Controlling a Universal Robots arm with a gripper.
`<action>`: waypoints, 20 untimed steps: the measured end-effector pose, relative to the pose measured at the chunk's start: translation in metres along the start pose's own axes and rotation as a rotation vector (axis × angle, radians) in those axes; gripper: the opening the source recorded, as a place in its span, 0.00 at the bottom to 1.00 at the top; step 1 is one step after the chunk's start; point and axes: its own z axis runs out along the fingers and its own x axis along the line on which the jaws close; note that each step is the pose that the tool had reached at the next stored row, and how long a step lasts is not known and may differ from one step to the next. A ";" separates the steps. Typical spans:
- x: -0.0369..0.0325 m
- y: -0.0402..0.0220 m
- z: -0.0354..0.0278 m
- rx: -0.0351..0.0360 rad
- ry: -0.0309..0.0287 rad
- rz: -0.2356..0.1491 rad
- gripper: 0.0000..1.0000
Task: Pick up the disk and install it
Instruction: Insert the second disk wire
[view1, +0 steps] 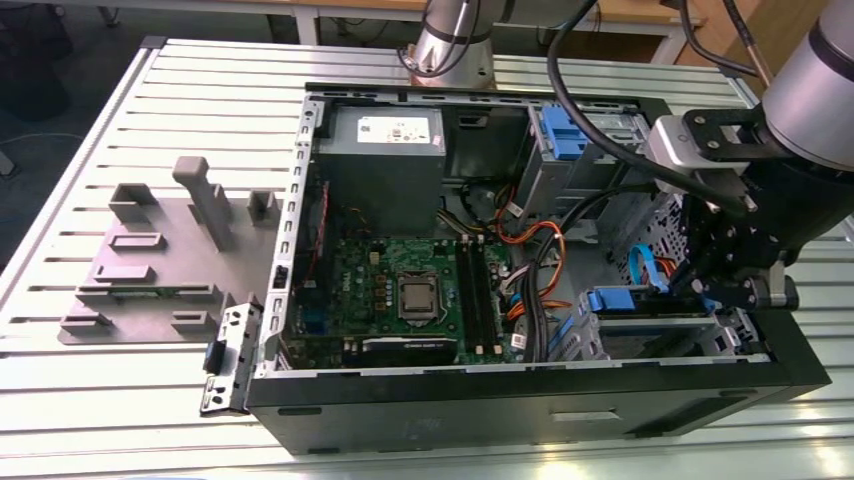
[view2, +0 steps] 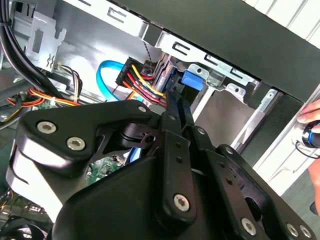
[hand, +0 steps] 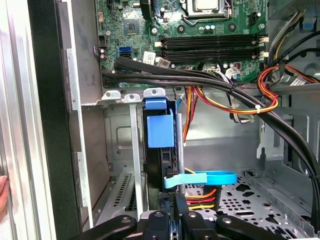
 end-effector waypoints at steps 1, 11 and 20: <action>0.0000 0.0000 0.0000 -0.0002 -0.0005 -0.006 0.16; -0.0002 -0.0002 0.0001 -0.0007 -0.0029 -0.027 0.16; -0.0001 0.0000 0.0016 -0.0007 -0.0030 -0.027 0.16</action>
